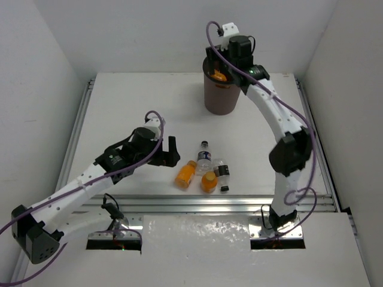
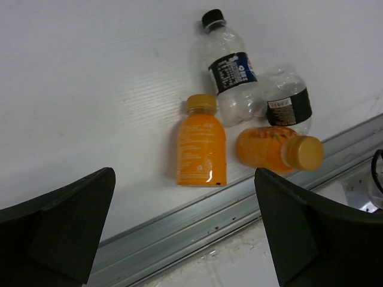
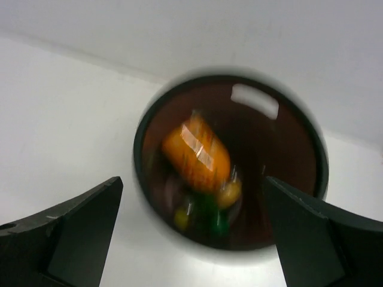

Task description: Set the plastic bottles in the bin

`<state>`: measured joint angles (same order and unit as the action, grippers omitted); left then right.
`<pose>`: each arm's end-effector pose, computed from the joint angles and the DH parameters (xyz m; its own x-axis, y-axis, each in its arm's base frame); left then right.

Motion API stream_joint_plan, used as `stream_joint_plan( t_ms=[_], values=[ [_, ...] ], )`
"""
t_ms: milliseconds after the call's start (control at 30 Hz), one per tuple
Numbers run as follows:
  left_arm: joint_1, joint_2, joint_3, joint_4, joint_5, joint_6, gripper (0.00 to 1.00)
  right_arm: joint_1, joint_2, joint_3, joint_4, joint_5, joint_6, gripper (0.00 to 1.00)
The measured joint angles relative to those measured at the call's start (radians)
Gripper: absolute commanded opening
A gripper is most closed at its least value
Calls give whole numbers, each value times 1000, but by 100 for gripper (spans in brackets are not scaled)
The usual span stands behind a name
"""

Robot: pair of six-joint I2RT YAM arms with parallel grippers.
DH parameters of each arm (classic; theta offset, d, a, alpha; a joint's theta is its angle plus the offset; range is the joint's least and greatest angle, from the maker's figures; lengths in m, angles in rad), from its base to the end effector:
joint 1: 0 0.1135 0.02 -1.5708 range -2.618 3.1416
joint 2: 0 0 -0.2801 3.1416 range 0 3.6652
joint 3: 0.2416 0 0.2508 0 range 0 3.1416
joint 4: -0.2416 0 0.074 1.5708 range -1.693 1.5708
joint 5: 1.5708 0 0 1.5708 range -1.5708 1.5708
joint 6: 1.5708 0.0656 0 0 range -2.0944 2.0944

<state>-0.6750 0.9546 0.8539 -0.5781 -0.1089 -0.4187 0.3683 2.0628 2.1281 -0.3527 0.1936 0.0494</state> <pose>0.1721 -0.1287 0.2899 -0.6735 0.0214 -0.7388 0.3079 0.9169 -0.2541 0.4935 0.1769 0.3969 -0.2731 -0.0534 -0.9605 -0.1679 0.9858 -0.0071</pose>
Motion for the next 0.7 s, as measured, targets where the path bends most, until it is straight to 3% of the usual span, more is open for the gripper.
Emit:
stream_joint_plan(
  t_ms=[300, 567, 667, 700],
  values=[
    [-42, 245, 1, 80, 77, -20, 97, 30, -727, -828, 44, -272, 187, 99],
    [-121, 430, 1, 135, 71, -74, 90, 58, -894, -1242, 75, -386, 233, 99],
    [-146, 491, 1, 145, 41, -95, 78, 58, -940, -1328, 53, -410, 245, 99],
    [-152, 520, 1, 145, 23, -105, 65, 58, -957, -1341, 50, -416, 249, 99]
  ],
)
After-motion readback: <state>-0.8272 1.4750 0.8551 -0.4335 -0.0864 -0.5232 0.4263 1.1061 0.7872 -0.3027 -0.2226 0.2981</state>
